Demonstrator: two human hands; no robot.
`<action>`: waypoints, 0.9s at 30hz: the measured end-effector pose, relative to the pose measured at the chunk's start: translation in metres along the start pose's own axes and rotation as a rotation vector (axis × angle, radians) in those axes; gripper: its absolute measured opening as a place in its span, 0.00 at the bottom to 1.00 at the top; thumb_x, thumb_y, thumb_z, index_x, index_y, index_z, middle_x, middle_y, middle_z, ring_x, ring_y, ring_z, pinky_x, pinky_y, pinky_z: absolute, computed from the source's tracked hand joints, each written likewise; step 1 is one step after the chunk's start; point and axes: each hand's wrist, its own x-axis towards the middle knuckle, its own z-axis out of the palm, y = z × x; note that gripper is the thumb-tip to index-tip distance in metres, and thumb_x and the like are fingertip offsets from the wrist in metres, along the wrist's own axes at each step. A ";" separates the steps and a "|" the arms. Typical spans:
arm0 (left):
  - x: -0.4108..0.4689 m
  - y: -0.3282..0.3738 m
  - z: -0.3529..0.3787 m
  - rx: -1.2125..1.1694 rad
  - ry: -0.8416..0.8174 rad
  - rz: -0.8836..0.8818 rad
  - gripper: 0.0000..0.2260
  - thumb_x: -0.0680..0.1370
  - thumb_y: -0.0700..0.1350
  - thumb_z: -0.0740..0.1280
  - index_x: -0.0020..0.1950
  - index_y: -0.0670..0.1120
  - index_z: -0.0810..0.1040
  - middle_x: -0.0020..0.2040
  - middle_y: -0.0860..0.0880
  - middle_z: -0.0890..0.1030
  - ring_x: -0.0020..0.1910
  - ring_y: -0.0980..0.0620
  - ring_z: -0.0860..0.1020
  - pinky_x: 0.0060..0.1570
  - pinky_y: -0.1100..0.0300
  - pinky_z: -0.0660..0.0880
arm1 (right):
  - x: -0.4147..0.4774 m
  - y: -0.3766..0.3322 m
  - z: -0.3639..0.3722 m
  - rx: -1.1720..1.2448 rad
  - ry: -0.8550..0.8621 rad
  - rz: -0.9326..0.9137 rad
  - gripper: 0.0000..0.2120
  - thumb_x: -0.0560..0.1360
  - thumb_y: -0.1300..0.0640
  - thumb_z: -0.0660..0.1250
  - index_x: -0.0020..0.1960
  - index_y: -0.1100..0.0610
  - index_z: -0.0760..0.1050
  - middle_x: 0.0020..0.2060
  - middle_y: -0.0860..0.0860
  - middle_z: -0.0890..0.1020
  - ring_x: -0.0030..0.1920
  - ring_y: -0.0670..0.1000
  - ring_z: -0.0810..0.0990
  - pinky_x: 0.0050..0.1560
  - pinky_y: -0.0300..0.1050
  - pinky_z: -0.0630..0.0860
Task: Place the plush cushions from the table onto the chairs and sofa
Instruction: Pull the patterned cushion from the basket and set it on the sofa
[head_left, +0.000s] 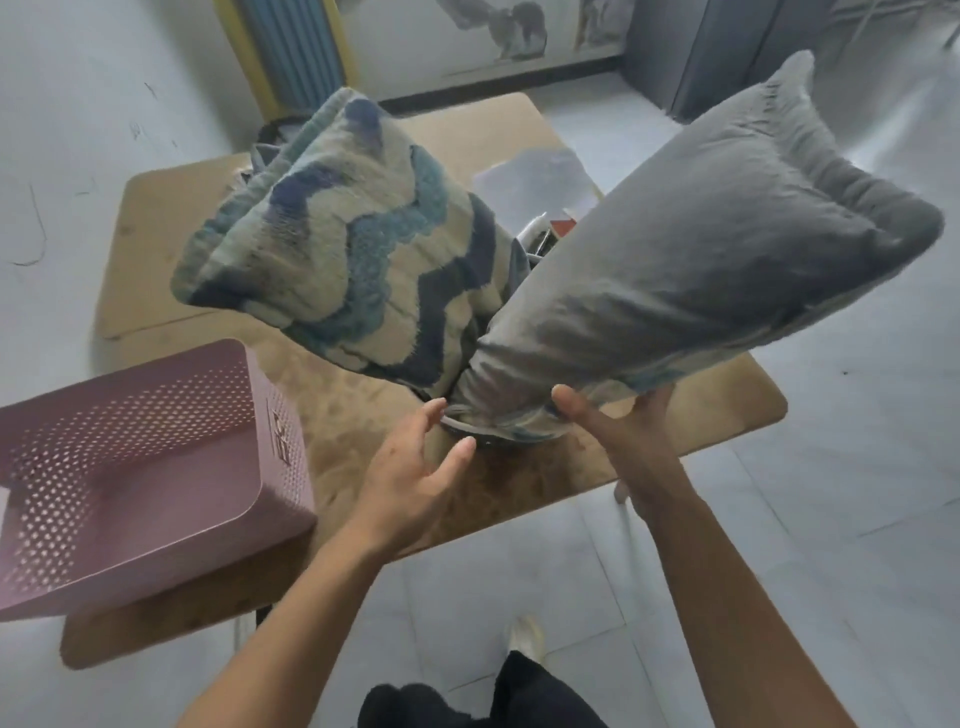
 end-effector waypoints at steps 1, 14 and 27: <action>0.014 -0.002 0.002 0.124 -0.025 0.055 0.26 0.81 0.58 0.65 0.76 0.50 0.68 0.72 0.49 0.75 0.70 0.51 0.74 0.68 0.54 0.73 | 0.011 0.000 0.005 0.016 -0.001 -0.007 0.71 0.44 0.24 0.80 0.80 0.44 0.56 0.77 0.44 0.68 0.75 0.51 0.70 0.76 0.58 0.69; 0.100 -0.054 0.016 0.230 -0.293 0.158 0.22 0.75 0.71 0.62 0.50 0.53 0.68 0.46 0.56 0.76 0.48 0.50 0.75 0.51 0.48 0.70 | 0.063 -0.016 0.060 0.142 0.245 -0.023 0.51 0.55 0.30 0.83 0.74 0.44 0.72 0.69 0.41 0.78 0.69 0.48 0.77 0.70 0.54 0.76; 0.107 -0.081 0.000 0.342 -0.271 0.279 0.23 0.77 0.70 0.55 0.53 0.51 0.69 0.54 0.49 0.77 0.55 0.46 0.75 0.54 0.48 0.70 | 0.036 -0.056 0.060 0.540 0.407 -0.231 0.18 0.70 0.70 0.78 0.47 0.46 0.83 0.44 0.39 0.88 0.58 0.53 0.84 0.66 0.60 0.79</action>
